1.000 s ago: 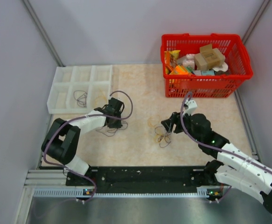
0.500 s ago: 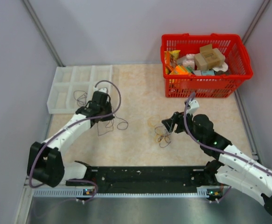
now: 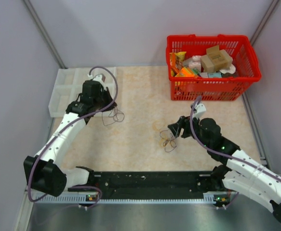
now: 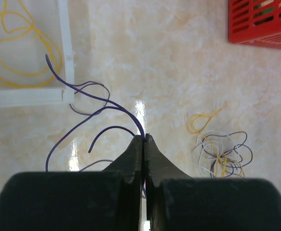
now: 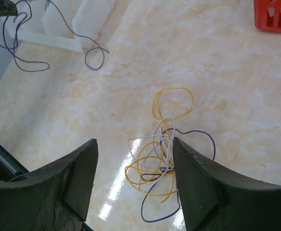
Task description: Untangle the cables
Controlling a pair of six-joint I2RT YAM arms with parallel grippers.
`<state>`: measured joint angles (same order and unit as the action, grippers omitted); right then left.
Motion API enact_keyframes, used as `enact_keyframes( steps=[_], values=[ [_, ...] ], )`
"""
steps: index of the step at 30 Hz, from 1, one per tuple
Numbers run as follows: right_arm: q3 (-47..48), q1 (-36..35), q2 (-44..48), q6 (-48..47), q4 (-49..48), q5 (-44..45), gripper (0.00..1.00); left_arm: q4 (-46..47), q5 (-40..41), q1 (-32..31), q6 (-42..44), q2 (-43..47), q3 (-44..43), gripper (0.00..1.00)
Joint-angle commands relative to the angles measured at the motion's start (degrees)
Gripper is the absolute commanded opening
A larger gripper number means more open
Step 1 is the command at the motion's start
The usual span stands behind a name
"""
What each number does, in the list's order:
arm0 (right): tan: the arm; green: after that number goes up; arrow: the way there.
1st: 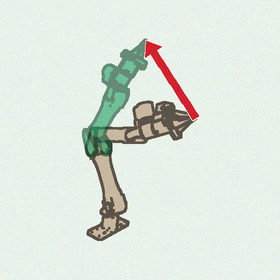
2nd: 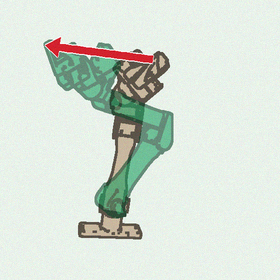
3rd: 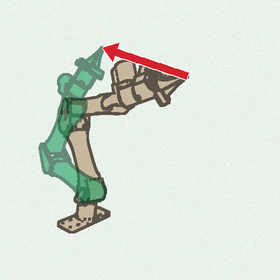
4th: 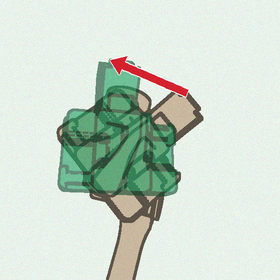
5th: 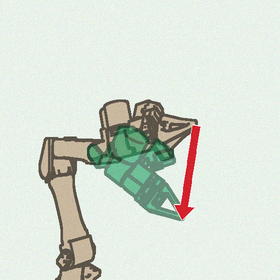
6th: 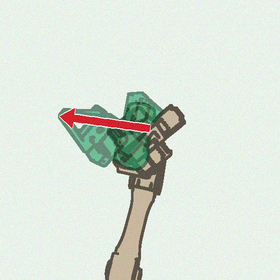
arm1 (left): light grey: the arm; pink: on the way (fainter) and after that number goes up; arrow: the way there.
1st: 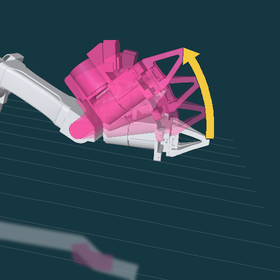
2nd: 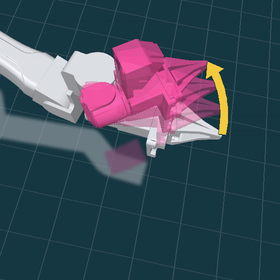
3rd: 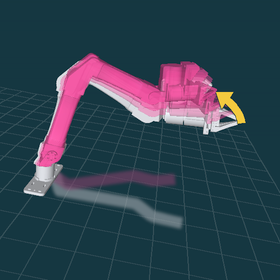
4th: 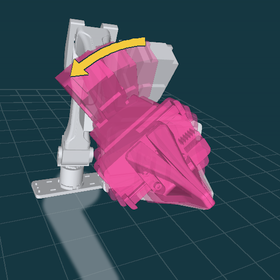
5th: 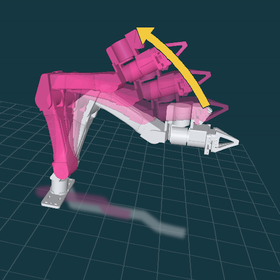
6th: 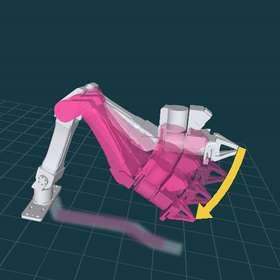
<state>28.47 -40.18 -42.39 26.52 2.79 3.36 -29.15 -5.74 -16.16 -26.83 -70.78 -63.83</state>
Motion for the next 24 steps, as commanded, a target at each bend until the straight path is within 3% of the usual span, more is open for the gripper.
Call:
enact_keyframes(
  steps=[1, 11, 18, 24],
  values=[
    [0.1, 0.9, 1.4, -0.9, -0.7, 0.1, 0.63, -2.3, -4.5, 0.0, 0.7, 2.5, 1.4, 0.0],
    [2.2, 1.3, -3.7, -1.6, -2.3, -1.5, 0.63, -5.5, -1.2, 0.0, 4.9, 23.2, 8.1, 0.0],
    [2.9, 1.4, -2.4, -1.7, -1.3, -1.6, 0.63, -2.2, -3.7, -0.2, 4.1, 13.4, 12.6, 0.0],
    [2.3, 1.5, 1.3, -1.7, 1.3, 0.2, 0.64, 0.1, -1.0, -2.6, 6.1, -0.2, 11.8, 0.09]
  ],
)
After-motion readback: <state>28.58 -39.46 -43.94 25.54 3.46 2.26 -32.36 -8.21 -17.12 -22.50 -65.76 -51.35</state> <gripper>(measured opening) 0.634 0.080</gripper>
